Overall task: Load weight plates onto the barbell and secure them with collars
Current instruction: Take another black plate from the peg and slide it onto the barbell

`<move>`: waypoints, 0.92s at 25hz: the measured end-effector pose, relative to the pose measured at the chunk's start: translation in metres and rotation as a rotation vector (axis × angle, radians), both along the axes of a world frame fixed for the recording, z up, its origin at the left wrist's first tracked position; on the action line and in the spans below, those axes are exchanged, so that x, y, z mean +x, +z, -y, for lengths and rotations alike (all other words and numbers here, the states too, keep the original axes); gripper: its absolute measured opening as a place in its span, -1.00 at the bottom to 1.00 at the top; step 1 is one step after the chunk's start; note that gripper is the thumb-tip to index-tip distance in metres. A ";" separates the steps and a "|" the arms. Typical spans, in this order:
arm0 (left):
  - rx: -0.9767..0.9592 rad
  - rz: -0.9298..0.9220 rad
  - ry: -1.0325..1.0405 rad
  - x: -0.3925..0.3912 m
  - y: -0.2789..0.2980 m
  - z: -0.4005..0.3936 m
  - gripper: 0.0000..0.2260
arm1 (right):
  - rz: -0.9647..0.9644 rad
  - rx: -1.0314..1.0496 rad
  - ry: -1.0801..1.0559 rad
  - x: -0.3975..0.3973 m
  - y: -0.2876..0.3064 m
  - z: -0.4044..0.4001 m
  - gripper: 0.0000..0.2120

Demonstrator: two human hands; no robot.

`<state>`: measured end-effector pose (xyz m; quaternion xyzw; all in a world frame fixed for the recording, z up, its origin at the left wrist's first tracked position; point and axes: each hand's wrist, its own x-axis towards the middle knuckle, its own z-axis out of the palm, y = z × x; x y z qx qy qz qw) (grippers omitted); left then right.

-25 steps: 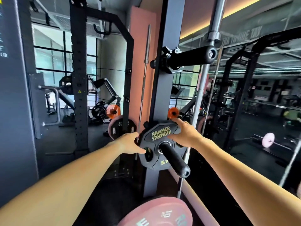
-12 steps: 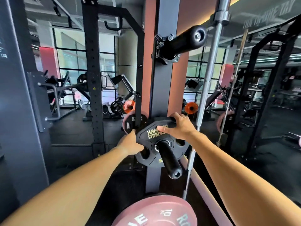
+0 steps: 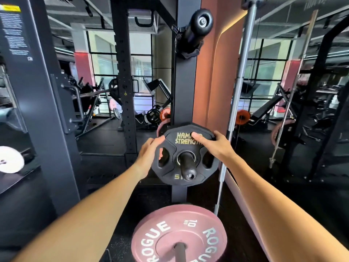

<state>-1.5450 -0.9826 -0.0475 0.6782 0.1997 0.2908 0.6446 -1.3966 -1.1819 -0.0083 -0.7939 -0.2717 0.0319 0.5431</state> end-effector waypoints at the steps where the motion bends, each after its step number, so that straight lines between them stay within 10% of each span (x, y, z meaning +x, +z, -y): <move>1: -0.017 0.011 0.027 -0.001 0.001 0.005 -0.32 | -0.034 0.046 0.028 0.001 -0.005 0.004 0.01; 6: 0.014 -0.034 0.065 -0.005 -0.001 0.017 -0.13 | -0.330 0.334 0.181 -0.004 -0.043 0.027 -0.46; 23: -0.129 -0.012 0.297 -0.077 -0.010 0.104 -0.34 | -0.434 0.456 0.020 -0.076 -0.063 0.069 -0.44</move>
